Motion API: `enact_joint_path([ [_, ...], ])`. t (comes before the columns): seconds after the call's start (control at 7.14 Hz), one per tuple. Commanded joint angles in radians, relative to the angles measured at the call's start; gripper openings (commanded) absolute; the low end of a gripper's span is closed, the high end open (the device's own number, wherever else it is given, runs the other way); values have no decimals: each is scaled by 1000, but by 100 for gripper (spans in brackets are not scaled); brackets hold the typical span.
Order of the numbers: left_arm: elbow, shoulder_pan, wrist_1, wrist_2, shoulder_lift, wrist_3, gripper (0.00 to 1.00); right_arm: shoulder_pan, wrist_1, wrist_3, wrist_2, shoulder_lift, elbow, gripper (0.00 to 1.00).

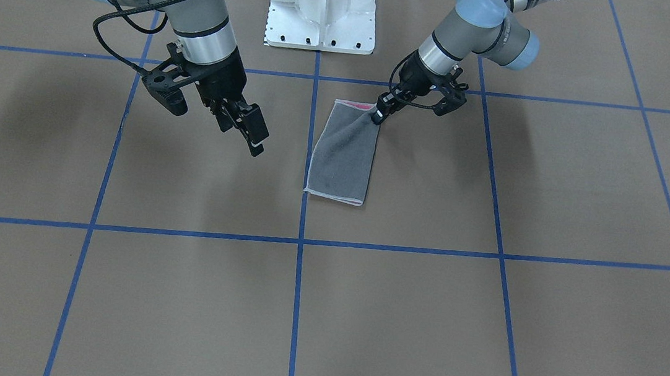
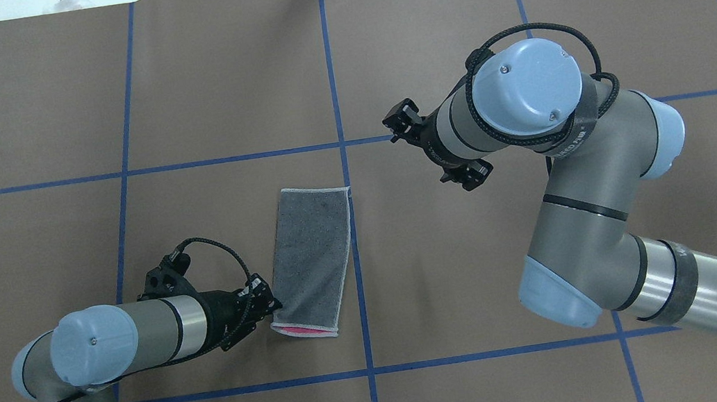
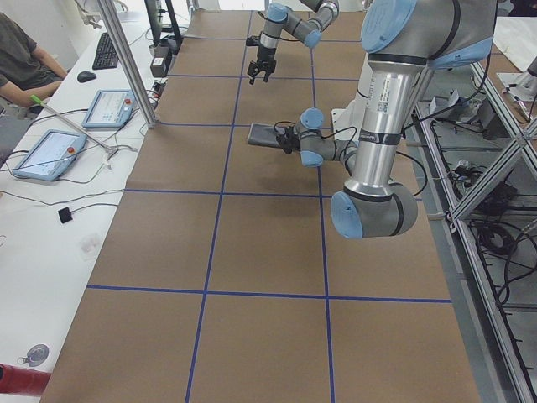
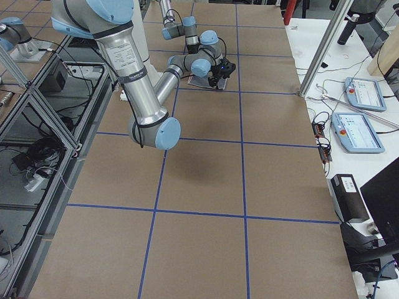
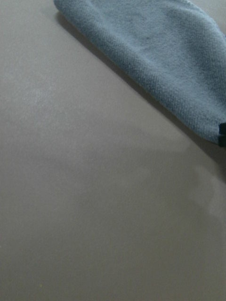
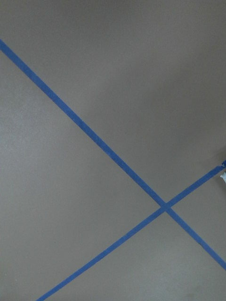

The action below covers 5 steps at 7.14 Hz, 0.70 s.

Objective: Fold towel twice with both arms

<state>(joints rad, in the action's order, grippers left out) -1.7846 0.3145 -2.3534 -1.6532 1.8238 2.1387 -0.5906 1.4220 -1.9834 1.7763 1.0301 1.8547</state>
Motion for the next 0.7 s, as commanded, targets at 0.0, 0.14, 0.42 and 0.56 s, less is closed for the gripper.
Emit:
enact_joint_path([
  [0.0,-93,0,138,1,-3,12,0,0,0,0,0,-1,0,100],
  [0.14,-88,-3,140,3,12,16,0,-1,0,0,0,1,0,100],
  [0.42,-21,14,205,9,122,32,0,-3,0,0,0,1,0,100],
  [0.56,11,43,216,9,153,30,0,-3,0,0,0,1,0,100],
])
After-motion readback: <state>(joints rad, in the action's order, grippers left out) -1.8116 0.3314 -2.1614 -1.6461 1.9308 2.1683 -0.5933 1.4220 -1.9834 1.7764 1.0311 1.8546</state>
